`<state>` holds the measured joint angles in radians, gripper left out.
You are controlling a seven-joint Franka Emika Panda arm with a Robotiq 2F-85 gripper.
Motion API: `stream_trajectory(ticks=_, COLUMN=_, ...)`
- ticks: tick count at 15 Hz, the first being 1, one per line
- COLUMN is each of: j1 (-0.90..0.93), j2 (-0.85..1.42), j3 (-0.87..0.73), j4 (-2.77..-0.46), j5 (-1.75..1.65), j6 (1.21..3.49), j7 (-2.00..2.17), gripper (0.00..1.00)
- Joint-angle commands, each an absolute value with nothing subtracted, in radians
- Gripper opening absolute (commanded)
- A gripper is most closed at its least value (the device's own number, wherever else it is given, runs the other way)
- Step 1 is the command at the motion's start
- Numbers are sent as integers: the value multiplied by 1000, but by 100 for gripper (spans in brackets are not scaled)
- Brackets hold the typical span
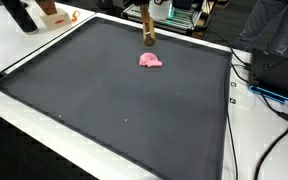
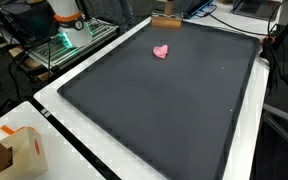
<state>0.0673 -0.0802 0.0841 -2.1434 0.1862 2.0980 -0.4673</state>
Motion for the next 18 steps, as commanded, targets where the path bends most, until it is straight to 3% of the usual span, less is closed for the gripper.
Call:
stream_trajectory(ticks=1, j1=78, j2=-82, j3=74, j4=-2145, j5=185, j6=2097, j7=-466, gripper=49)
stream_trajectory(ticks=4, j1=78, j2=-82, j3=74, j4=-2148, j5=185, j6=2097, j7=-466, gripper=49)
stream_trajectory(ticks=5, j1=78, j2=-82, j3=74, j4=-2148, j5=185, j6=2097, j7=-466, gripper=24)
stream_trajectory(ticks=13, j1=170, j2=-156, j3=179, j4=-2284, j5=65, j6=2222, j7=-309, gripper=24)
stream_trajectory(ticks=18, j1=220, j2=-187, j3=285, j4=-2376, j5=-202, j6=2354, j7=3, gripper=24)
